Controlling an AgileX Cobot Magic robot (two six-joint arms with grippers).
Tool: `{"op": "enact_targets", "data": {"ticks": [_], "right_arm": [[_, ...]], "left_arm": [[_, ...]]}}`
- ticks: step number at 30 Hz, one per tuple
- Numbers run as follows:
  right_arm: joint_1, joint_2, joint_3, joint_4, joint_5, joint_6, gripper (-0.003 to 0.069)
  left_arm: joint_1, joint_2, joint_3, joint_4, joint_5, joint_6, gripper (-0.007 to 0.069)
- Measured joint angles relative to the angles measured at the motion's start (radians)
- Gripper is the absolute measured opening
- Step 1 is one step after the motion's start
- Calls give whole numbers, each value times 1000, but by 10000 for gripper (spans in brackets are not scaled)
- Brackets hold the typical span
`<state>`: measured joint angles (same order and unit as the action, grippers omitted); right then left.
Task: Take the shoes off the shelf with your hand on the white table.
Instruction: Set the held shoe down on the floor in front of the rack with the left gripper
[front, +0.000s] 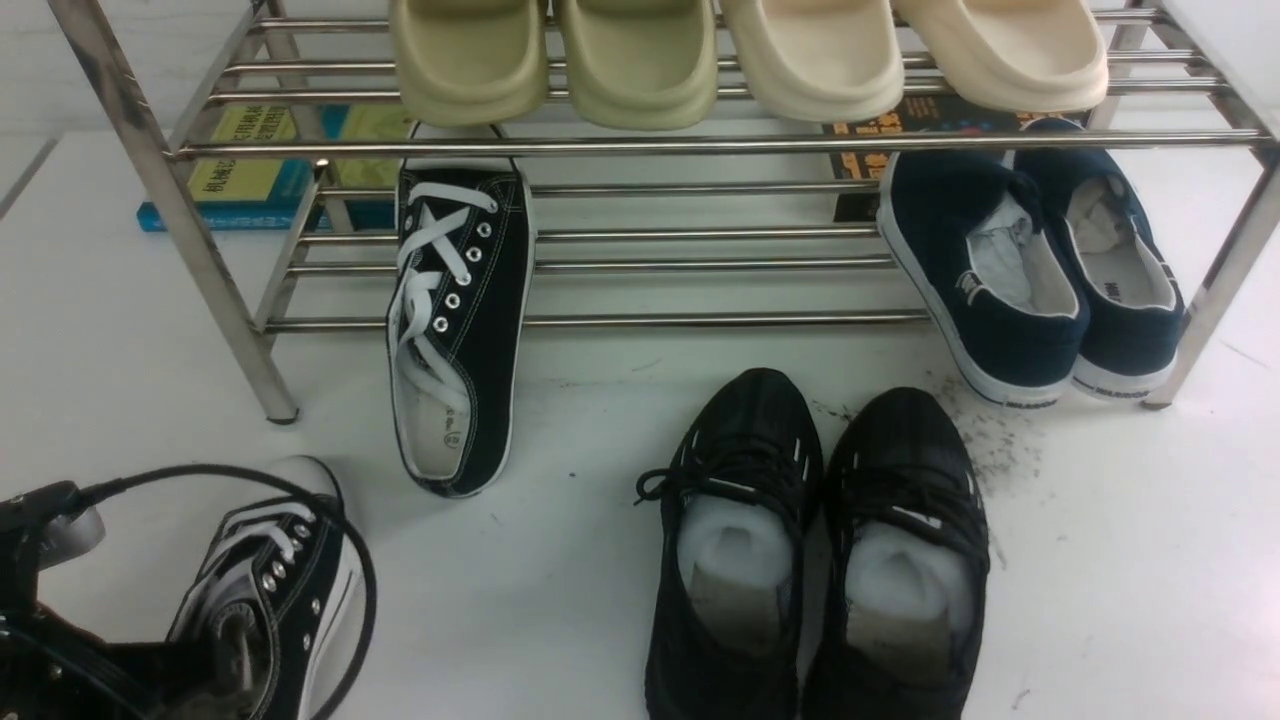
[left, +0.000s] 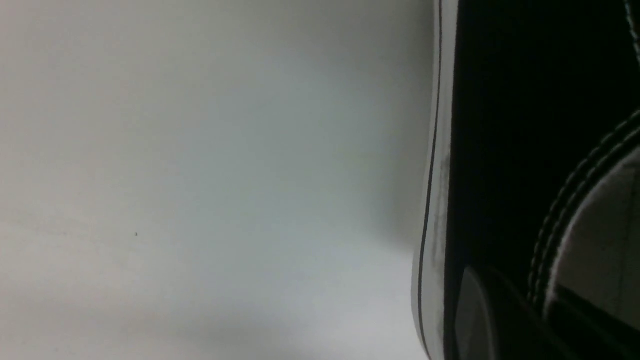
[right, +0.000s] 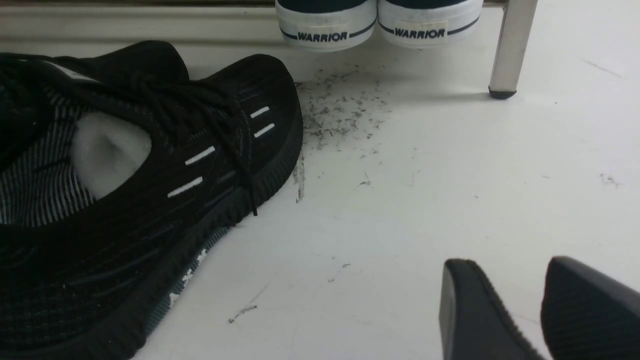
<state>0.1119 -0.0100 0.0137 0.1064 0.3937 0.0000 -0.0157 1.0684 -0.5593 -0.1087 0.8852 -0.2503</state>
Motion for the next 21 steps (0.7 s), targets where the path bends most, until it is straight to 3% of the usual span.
{"op": "enact_targets", "data": {"ticks": [6,9,14,21], "right_arm": [[0,0,0,0,0,0,237],[0,0,0,0,0,0,237],[0,0,0,0,0,0,237],[0,0,0,-1,0,0,237]], "left_arm": [[-6,0,0,-8,-43,24,15],[-83,0,0,-15,-82,24,15],[-197,21,0,26,-100,-108,15],[-254,79,0,139,-116,-251,18]]}}
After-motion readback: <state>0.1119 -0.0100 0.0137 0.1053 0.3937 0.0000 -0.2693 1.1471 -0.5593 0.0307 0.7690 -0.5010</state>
